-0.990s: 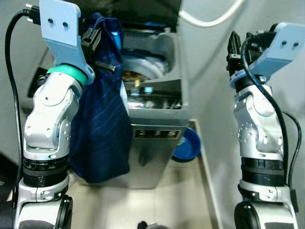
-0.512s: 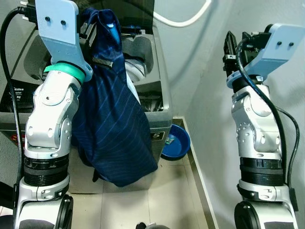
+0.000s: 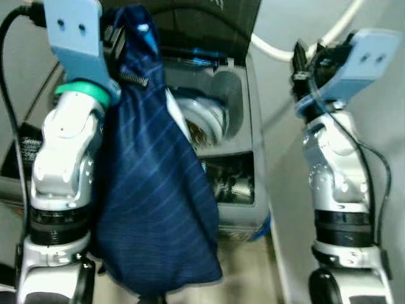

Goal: Clothes washing

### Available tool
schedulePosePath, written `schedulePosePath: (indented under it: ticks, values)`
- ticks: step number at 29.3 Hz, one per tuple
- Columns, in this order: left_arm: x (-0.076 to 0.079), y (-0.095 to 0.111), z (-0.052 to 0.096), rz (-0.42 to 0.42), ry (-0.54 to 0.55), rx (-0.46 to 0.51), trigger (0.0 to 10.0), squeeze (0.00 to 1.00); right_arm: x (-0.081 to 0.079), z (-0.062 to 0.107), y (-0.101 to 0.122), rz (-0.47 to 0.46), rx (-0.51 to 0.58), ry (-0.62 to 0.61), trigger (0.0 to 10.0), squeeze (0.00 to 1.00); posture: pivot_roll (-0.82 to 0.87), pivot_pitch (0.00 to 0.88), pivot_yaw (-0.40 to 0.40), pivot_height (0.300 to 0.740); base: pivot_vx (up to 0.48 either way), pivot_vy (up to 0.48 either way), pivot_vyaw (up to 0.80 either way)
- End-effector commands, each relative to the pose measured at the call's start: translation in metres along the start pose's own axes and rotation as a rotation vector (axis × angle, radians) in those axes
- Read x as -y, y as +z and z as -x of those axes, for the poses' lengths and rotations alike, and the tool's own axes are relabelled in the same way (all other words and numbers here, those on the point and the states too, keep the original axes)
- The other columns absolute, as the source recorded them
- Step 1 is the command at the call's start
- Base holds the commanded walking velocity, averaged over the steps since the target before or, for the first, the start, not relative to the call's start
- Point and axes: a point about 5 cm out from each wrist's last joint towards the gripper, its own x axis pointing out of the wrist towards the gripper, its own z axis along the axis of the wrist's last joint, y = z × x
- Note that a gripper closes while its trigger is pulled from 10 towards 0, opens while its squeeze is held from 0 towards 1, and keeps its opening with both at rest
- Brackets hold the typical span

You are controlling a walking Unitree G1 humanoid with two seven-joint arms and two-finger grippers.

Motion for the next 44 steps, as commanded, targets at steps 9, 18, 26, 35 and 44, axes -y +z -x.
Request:
schedulePosePath:
  ticks: [9, 18, 26, 35, 44]
  values:
    - [0.013, 0.007, 0.001, 0.008, -0.066, 0.036, 10.0, 0.0, 0.01, 0.003, -0.004, 0.01, -0.012, -0.031, 10.0, 0.0, 0.05, 0.048, -0.028, 0.74, 0.0, 0.0, 0.0]
    - [0.005, 0.025, -0.004, -0.078, -0.02, 0.16, 10.0, 0.0, 0.006, 0.002, -0.002, 0.01, -0.007, 0.011, 10.0, 0.0, 0.04, 0.051, -0.03, 0.74, 0.0, 0.0, 0.0]
    - [0.0, 0.051, -0.05, -0.412, -0.005, 0.375, 10.0, 0.0, -0.017, 0.006, 0.007, -0.066, 0.03, 0.153, 10.0, 0.0, 0.03, 0.062, -0.016, 0.74, 0.0, 0.0, 0.0]
    - [0.018, 0.106, -0.101, -0.651, 0.002, 0.57, 10.0, 0.0, -0.022, 0.013, 0.03, -0.19, 0.106, 0.221, 10.0, 0.0, 0.0, 0.066, 0.026, 0.74, 0.0, 0.0, 0.0]
    - [0.048, 0.017, -0.091, -0.166, -0.58, 0.066, 10.0, 0.0, -0.021, 0.021, 0.026, -0.162, 0.086, 0.215, 10.0, 0.0, 0.01, 0.095, 0.036, 0.74, 0.0, 0.0, 0.0]
